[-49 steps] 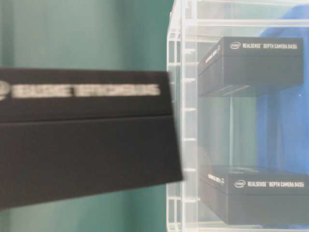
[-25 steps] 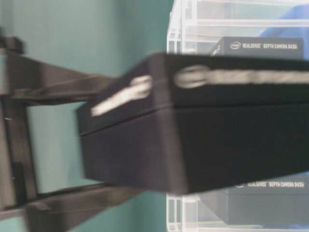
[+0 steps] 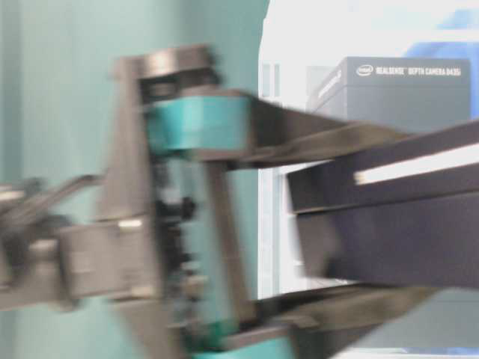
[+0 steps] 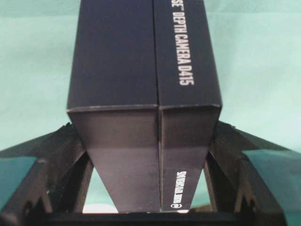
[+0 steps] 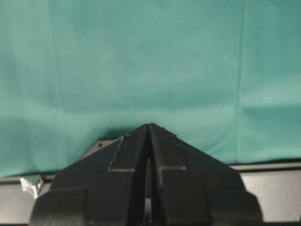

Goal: Take the box out of the case with the left arm.
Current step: 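Swing the held box out toward the table in front of the case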

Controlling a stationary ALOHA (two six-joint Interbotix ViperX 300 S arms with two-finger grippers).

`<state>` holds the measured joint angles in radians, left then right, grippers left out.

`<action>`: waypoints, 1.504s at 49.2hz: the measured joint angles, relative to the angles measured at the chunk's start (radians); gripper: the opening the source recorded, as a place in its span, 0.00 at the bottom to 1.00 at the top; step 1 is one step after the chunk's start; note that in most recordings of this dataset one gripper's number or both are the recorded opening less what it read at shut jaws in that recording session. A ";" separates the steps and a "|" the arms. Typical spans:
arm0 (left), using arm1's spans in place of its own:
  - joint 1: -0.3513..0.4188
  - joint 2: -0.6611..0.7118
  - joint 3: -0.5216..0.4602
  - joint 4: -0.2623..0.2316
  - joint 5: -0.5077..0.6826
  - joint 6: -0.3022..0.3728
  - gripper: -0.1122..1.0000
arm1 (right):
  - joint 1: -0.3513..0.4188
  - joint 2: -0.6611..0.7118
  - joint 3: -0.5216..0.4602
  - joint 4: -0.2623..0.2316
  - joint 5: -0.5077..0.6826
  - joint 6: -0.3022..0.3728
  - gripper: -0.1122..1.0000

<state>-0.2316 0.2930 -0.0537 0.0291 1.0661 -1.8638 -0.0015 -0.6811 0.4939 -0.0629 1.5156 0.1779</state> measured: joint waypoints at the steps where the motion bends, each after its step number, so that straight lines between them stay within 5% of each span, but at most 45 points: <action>1: 0.002 0.002 0.008 0.000 -0.008 0.000 0.64 | 0.000 0.002 0.002 0.000 0.000 0.002 0.10; 65: 0.020 0.015 0.044 -0.029 -0.106 0.054 0.64 | 0.000 0.000 0.009 0.002 0.000 0.000 0.10; 74: 0.020 0.015 0.038 -0.040 -0.114 0.054 0.98 | 0.000 0.002 0.009 0.000 0.000 0.002 0.10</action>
<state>-0.2117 0.3083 -0.0153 -0.0107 0.9526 -1.8101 -0.0015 -0.6796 0.5031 -0.0629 1.5156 0.1795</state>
